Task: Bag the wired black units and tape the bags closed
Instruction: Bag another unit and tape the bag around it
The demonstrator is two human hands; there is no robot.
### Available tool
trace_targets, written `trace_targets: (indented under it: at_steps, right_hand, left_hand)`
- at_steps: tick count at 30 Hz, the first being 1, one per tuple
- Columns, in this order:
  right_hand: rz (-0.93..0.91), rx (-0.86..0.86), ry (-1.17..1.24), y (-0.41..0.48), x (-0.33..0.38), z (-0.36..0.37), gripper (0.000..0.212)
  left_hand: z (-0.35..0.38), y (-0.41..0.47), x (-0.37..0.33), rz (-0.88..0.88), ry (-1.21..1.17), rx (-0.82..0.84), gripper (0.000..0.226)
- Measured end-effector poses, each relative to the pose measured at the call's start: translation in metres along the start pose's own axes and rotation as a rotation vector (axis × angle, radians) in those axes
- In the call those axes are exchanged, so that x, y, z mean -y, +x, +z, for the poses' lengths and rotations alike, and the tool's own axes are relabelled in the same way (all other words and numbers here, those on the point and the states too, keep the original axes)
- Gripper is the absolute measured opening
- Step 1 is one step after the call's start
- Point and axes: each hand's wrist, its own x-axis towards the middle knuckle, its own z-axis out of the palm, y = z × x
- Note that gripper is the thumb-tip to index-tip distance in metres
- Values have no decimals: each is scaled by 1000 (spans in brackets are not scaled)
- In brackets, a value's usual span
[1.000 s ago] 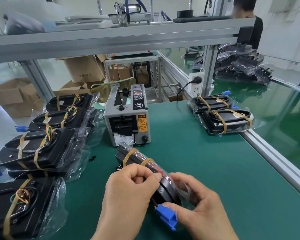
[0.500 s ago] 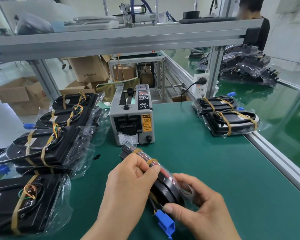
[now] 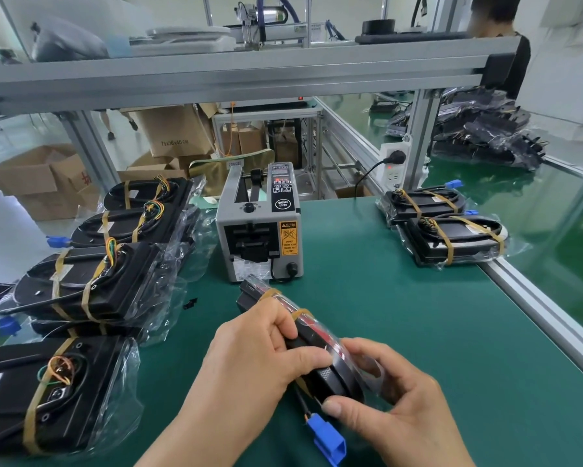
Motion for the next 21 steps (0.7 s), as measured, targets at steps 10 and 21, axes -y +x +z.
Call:
trace_targets:
  at_steps: [10, 21]
  right_hand:
    - [-3, 14, -3, 0, 4, -1, 58]
    - [25, 8, -26, 2, 4, -4, 56]
  left_hand:
    - [-8, 12, -1, -20, 32, 31, 34]
    - [-12, 16, 5, -41, 9, 25, 19]
